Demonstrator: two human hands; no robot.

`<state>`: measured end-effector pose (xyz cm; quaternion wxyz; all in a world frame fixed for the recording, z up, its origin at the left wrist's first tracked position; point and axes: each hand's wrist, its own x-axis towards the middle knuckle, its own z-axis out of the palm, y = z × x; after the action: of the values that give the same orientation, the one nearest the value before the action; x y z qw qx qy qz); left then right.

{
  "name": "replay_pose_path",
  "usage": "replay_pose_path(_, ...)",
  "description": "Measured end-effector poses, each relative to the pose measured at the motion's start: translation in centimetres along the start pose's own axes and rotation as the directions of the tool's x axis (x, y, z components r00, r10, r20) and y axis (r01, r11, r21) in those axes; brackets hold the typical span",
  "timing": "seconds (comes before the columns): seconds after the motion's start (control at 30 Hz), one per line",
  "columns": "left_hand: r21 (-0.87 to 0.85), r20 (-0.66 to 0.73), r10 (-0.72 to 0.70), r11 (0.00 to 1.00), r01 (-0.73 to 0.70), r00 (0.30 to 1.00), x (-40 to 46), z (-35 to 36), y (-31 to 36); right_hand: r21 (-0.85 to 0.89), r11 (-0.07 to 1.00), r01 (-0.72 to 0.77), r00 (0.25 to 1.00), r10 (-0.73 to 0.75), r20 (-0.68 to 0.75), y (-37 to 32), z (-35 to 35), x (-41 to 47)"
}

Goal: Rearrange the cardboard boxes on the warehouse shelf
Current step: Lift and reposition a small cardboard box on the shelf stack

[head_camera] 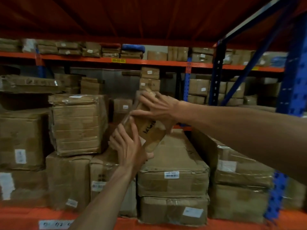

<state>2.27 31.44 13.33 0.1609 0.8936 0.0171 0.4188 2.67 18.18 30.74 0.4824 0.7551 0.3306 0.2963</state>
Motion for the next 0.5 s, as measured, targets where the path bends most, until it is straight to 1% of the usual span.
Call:
replay_pose_path(0.07, 0.105, -0.005, 0.149, 0.984, -0.147, 0.989, 0.9, -0.1, 2.2, 0.091, 0.991, -0.099, 0.995, 0.100, -0.009, 1.4, 1.7, -3.7)
replay_pose_path(0.1, 0.143, -0.030, 0.221, 0.966, -0.215, 0.975, 1.3, -0.3, 3.5, 0.119, 0.982, -0.146, 0.989, 0.148, -0.009, 2.1, 2.4, -5.5)
replay_pose_path(0.17, 0.184, -0.059, 0.344, 0.926, -0.329, 0.937, 2.1, -0.9, 6.4, 0.156, 0.959, -0.236, 0.971, 0.241, -0.014, 3.3, 3.6, -9.1)
replay_pose_path(0.23, 0.209, -0.036, 0.444, 0.880, -0.427, 0.896, 2.9, -1.8, 9.4, 0.185, 0.927, -0.327, 0.942, 0.335, -0.014, 4.3, 4.5, -12.8)
replay_pose_path(0.33, 0.237, -0.006, 0.574, 0.796, -0.557, 0.819, 4.6, -3.0, 14.3, 0.220, 0.857, -0.467, 0.879, 0.477, 0.004, 5.9, 5.7, -18.2)
replay_pose_path(0.4, 0.270, 0.017, 0.644, 0.734, -0.624, 0.765, 5.6, -3.6, 17.9, 0.246, 0.789, -0.562, 0.818, 0.575, 0.025, 6.8, 6.6, -21.8)
replay_pose_path(0.5, 0.301, 0.060, 0.712, 0.655, -0.693, 0.699, 5.2, -3.2, 23.7, 0.319, 0.691, -0.648, 0.745, 0.662, 0.081, 7.0, 9.1, -27.1)
